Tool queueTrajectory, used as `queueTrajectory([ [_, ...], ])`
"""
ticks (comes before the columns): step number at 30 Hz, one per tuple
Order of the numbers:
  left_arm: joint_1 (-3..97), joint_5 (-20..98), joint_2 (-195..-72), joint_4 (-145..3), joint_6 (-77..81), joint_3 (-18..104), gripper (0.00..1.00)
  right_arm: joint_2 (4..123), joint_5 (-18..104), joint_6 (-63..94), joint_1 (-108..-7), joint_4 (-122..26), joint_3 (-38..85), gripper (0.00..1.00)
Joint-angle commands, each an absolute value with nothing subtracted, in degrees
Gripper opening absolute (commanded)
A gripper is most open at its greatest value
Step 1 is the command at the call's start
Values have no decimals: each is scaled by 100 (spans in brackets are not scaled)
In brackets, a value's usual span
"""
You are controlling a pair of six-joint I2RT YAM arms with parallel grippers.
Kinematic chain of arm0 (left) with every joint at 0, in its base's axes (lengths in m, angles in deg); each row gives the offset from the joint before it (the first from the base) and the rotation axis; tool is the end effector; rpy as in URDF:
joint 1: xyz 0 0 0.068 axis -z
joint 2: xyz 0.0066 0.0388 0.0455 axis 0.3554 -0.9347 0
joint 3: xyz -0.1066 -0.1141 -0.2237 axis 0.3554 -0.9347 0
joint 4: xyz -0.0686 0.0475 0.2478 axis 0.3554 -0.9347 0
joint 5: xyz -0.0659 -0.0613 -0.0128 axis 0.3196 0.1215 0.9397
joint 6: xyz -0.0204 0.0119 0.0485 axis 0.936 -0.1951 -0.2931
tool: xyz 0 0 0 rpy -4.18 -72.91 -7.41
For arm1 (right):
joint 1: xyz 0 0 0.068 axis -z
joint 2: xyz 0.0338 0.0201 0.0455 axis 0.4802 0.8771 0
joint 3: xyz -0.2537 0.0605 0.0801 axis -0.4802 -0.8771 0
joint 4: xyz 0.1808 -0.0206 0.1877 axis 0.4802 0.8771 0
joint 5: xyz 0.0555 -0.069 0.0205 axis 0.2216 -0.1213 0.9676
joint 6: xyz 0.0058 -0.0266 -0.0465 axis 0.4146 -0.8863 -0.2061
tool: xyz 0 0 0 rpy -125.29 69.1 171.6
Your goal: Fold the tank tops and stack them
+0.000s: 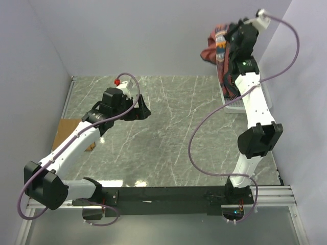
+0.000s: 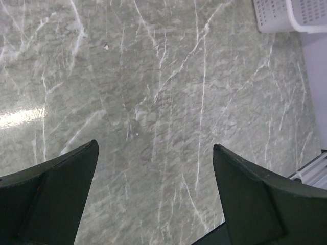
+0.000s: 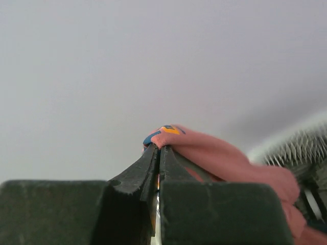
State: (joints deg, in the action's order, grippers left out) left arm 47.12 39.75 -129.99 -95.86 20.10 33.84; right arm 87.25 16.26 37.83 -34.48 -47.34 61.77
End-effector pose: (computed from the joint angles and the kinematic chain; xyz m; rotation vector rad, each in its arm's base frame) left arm 0.2511 -0.1301 0.3272 0.0333 2.2119 -0.7220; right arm 0.4265 0.0315 0.4792 0.5564 1.3462 0.2574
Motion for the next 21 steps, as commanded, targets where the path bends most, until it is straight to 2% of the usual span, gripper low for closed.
queueTrajectory([
  [1, 4718, 3900, -12648, -9283, 2108, 3373, 99, 8287, 1512, 2545, -4151, -4653, 7725, 0],
  [5, 4587, 3514, -12411, -9292, 2379, 3320, 97, 8051, 1249, 1665, -5101, -4519, 7922, 0],
  [8, 4420, 3258, -12104, -9231, 2651, 3180, 96, 7559, 1354, 1672, -5743, -4519, 6958, 0],
  [10, 4280, 3118, -12033, -9318, 2784, 3136, 95, 7026, 1275, 1795, -6138, -4623, 5580, 3],
  [11, 4235, 3109, -12015, -9353, 2915, 3109, 95, 6813, 1179, 2083, -6261, -4746, 4974, 10],
  [12, 4191, 3117, -11980, -9380, 2977, 3074, 96, 6585, 1204, 2242, -6445, -4886, 3628, 20],
  [13, 4078, 3117, -11971, -9476, 3039, 3048, 96, 6165, 1230, 2427, -6526, -5314, 2954, 37],
  [14, 3998, 3117, -11953, -9520, 3170, 2978, 97, 5987, 1161, 2698, -6631, -5484, 2329, 44],
  [15, 3919, 3117, -11936, -9547, 3215, 2942, 97, 5837, 995, 2875, -6754, -5529, 1374, 47],
  [16, 3745, 3152, -11936, -9547, 3233, 2881, 97, 5548, 837, 3120, -6851, -5477, 956, 53],
  [18, 3550, 3424, -11979, -9512, 3329, 2714, 97, 5074, 853, 3605, -6878, -5390, 0, 58],
  [21, 3339, 3898, -12224, -9231, 3443, 2503, 96, 4650, 1045, 4010, -6878, -5354, -680, 65],
])
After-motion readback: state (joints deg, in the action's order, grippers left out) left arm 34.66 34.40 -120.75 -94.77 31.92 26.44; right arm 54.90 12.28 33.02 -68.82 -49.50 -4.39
